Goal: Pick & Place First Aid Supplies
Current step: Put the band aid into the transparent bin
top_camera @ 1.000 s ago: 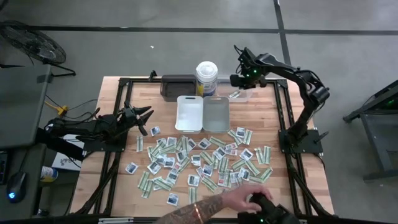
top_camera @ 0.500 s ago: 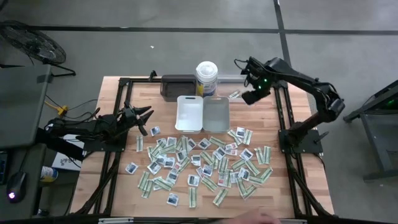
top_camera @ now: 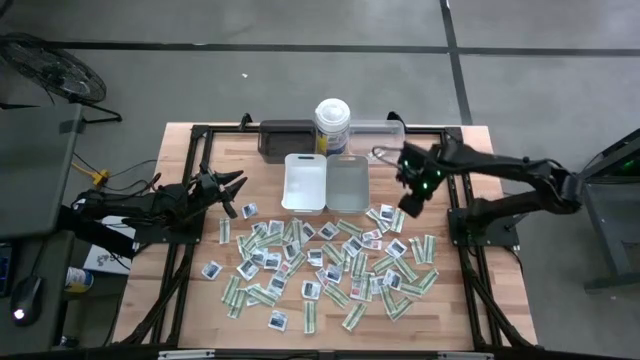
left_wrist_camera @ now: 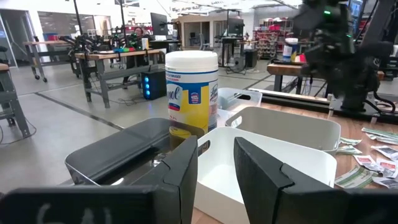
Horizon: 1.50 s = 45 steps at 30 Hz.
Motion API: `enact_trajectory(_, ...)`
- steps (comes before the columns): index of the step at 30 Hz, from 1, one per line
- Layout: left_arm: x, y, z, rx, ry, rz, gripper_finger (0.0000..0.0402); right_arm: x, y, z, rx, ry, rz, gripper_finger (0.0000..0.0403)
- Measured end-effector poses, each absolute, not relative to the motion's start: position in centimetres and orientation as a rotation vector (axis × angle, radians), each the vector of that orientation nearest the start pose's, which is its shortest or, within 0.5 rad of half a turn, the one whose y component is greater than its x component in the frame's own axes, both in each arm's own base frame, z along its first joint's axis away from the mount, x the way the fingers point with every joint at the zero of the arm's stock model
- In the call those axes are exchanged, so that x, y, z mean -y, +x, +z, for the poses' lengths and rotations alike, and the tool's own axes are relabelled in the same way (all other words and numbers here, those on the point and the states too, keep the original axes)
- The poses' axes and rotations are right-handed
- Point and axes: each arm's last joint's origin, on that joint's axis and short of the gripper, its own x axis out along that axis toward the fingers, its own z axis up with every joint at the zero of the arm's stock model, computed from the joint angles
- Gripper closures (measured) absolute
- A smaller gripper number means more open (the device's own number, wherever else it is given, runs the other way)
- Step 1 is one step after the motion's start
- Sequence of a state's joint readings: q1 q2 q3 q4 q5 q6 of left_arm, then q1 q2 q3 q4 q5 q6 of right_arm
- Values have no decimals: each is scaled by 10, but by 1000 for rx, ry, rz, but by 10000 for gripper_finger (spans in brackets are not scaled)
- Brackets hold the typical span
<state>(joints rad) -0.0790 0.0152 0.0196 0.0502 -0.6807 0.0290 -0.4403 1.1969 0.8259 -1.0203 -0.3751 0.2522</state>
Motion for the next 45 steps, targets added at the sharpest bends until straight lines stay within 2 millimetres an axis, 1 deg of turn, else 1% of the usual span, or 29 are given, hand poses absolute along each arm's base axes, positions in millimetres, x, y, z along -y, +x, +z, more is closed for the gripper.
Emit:
enact_trajectory(5, -11, 92, 173, 43, 8, 602, 300, 48, 179, 204, -1314, 697, -158, 295)
enact_trajectory(8, -11, 92, 173, 43, 8, 602, 300, 35, 183, 197, -1317, 646, -129, 295)
enact_trajectory(11, -11, 92, 174, 43, 8, 602, 300, 23, 185, 193, -1326, 555, -120, 295)
enact_trajectory(18, -11, 92, 174, 43, 7, 602, 300, 4, 191, 185, -1297, 349, -173, 295)
enact_trajectory(23, -11, 92, 174, 43, 7, 602, 300, -6, 198, 177, -1316, 247, -178, 295)
enact_trajectory(30, -11, 92, 174, 43, 8, 602, 300, -15, 207, 161, -1368, 219, -165, 295)
enact_trajectory(39, -11, 92, 174, 43, 8, 602, 300, -14, 215, 142, -1421, 175, -230, 295)
enact_trajectory(45, -11, 92, 174, 43, 8, 602, 300, -15, 220, 136, -1422, 166, -210, 295)
